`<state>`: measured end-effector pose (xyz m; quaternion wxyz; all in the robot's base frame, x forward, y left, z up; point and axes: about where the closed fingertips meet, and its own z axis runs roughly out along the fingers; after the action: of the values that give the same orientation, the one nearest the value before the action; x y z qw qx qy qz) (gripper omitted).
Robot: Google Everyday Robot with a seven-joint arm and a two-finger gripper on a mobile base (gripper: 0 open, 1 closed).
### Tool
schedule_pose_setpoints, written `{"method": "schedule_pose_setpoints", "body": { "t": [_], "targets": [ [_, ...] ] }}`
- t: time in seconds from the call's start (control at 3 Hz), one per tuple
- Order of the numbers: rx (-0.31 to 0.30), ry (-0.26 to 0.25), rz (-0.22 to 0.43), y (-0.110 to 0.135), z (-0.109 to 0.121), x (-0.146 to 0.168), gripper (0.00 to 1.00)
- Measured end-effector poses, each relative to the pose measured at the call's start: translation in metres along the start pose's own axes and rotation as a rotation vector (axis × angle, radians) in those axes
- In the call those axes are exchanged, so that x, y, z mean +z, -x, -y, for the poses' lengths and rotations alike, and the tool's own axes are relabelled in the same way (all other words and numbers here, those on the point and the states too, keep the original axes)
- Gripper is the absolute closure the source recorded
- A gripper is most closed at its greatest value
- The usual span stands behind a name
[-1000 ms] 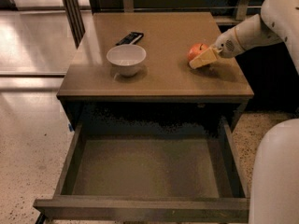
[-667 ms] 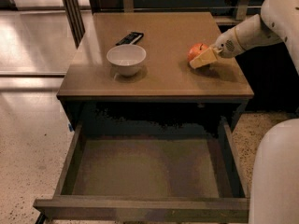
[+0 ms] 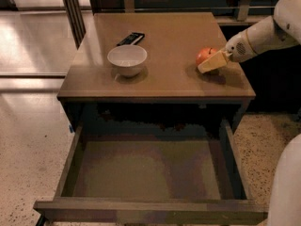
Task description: Place apple into top drawer
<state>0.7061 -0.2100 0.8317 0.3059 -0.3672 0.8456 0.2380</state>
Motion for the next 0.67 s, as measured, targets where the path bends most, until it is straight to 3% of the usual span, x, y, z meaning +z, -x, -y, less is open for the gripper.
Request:
{"method": "schedule_pose_setpoints", "body": {
  "t": [0.33,0.67],
  "targets": [
    [0.072,-0.032,-0.035,-0.026,-0.017,-0.029,1.00],
    [0.143,-0.056,-0.027,-0.051,-0.044,-0.055,1.00]
  ]
}}
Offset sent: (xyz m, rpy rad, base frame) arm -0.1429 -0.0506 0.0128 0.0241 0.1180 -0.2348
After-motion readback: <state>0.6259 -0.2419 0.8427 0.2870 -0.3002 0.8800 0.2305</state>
